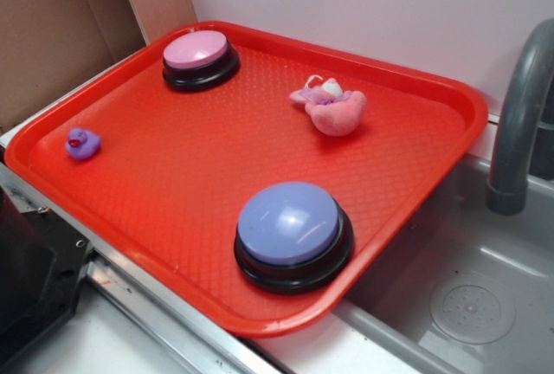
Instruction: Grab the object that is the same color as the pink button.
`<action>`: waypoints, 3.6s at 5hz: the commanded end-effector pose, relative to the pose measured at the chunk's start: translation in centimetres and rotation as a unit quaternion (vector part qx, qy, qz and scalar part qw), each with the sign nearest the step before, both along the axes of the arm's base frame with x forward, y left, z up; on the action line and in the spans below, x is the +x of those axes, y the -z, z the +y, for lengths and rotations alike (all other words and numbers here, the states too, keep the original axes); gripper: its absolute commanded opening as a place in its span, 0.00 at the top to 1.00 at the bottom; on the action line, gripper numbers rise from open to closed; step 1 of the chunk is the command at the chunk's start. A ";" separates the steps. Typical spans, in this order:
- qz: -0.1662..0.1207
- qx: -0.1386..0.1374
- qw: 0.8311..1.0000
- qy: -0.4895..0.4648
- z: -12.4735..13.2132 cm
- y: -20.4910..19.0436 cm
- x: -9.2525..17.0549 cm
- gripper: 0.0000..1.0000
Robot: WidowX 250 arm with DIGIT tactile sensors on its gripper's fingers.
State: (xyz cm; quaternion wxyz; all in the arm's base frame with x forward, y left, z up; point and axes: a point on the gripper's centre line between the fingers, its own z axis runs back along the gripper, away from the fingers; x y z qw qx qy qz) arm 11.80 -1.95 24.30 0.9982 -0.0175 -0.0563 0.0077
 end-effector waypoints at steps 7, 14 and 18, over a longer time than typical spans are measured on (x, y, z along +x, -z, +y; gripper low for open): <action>-0.053 0.064 0.948 -0.306 -4.9 8.8 17.1 0.00; 0.024 -0.049 0.932 -0.360 -3.6 22.4 18.5 0.26; -0.031 0.013 0.996 -0.081 -1.1 8.5 14.7 1.00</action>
